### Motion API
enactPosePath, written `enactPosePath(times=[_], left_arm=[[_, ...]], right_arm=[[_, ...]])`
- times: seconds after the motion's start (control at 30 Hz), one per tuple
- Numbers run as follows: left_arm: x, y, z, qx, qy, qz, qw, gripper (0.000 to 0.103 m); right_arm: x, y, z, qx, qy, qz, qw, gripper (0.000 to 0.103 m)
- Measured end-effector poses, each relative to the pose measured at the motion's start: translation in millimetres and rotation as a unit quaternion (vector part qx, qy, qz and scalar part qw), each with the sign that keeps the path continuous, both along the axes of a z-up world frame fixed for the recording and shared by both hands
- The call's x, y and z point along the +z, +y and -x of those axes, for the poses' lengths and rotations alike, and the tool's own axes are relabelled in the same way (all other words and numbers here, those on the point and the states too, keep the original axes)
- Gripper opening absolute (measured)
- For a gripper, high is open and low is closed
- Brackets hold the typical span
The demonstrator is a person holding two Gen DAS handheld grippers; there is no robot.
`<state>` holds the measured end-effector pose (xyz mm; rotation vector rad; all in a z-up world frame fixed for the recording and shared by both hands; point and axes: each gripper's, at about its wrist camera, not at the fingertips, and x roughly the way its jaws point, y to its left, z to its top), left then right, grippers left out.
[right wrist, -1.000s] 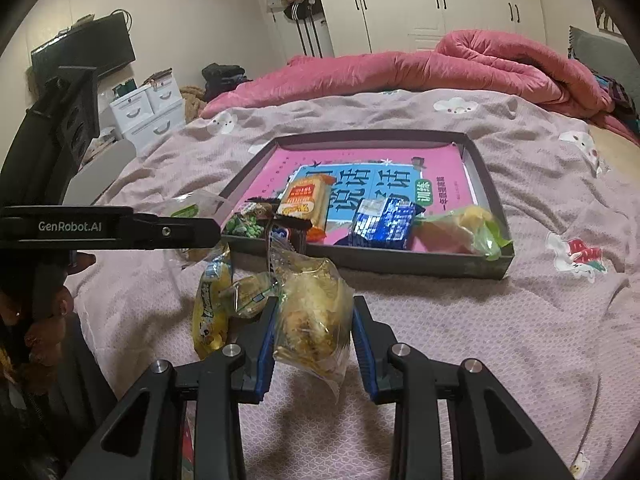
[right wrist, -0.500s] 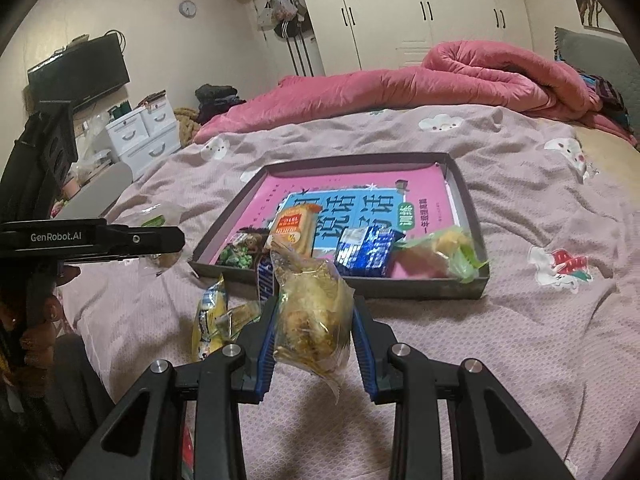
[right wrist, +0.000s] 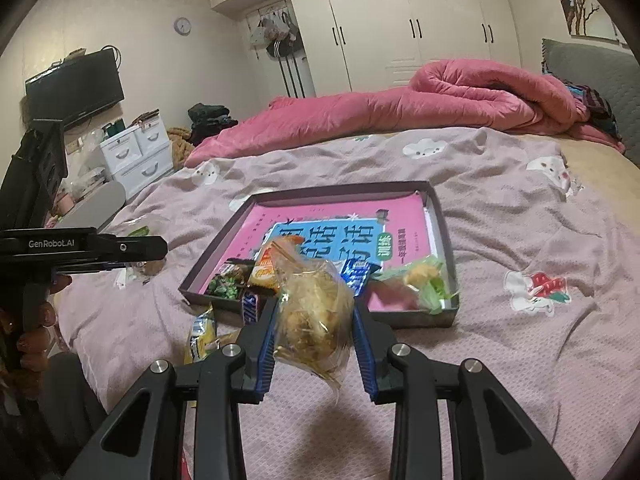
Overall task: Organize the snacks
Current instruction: 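Carry both clear bags up and over the tray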
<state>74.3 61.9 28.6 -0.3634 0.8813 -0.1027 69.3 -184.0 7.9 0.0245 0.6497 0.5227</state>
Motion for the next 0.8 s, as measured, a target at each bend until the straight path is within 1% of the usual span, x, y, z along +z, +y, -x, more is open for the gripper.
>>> enactPosePath(times=[0.43,0.8], left_arm=[[5,-2,-7,0.009,-0.005,-0.002,0.9999,0.048],[-1,-1,-19,0.017,-0.002,-0.002,0.9999,0.048]], right_arm=[[8,-17,-14,-0.034,-0.016,-0.005,0.999,0.035],[15,-29,-33,-0.058,-0.027,-0.008,0.998,0.035]])
